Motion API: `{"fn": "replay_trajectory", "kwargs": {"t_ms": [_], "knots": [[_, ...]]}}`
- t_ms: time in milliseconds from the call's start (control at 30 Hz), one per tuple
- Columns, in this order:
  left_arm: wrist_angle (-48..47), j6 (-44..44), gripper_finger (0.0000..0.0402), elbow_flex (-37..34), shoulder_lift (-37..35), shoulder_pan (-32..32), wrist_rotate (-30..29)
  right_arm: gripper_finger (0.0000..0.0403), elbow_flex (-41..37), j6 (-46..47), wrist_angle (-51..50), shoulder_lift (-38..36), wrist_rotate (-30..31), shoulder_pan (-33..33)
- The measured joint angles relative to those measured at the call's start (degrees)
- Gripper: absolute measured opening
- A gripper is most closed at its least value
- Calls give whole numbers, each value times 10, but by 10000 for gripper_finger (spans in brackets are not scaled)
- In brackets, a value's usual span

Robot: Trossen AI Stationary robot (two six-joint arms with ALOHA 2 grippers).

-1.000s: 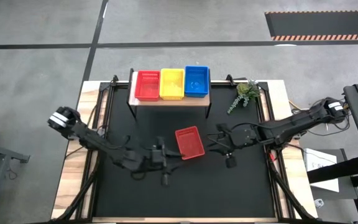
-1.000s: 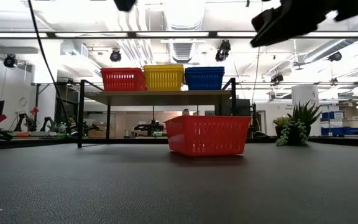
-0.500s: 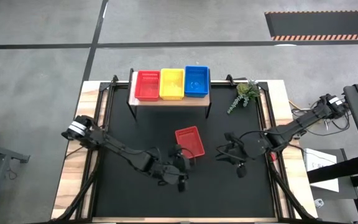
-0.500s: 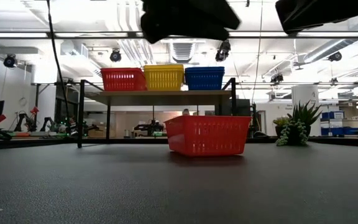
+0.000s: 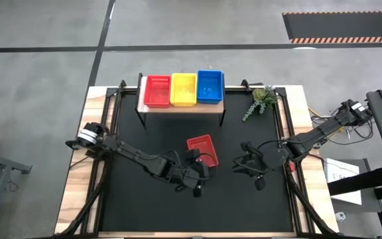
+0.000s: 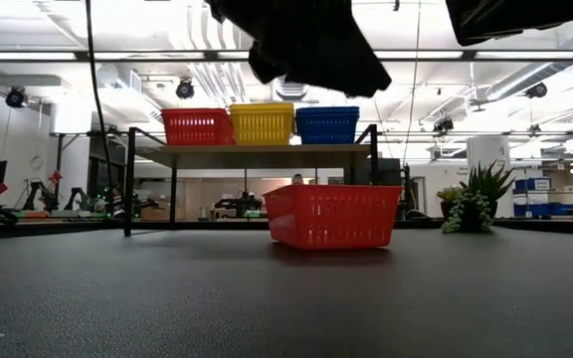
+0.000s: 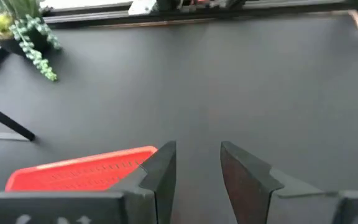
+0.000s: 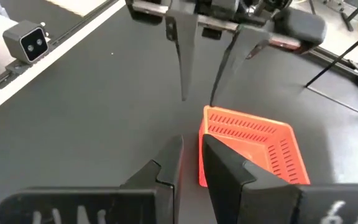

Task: Stack baskets on shelf by color
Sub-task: Stack the red bin on top of the red bin on the shelf

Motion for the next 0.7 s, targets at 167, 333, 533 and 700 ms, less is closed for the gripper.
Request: {"fn": "replay_trajectory", "kwargs": {"t_ms": [167,333,533,700], "knots": [[-9,-1,134,-1,0,1,9,52,0,0,-1,0,0,0],[-12,-3,195,-1,1,6,10,52,0,-12,-2,0,0,0],[-15,-13,223,-18,28,18,10,52,0,-11,-2,0,0,0],[1,-20,223,-18,56,25,10,52,0,-13,-2,1,0,-2]]}}
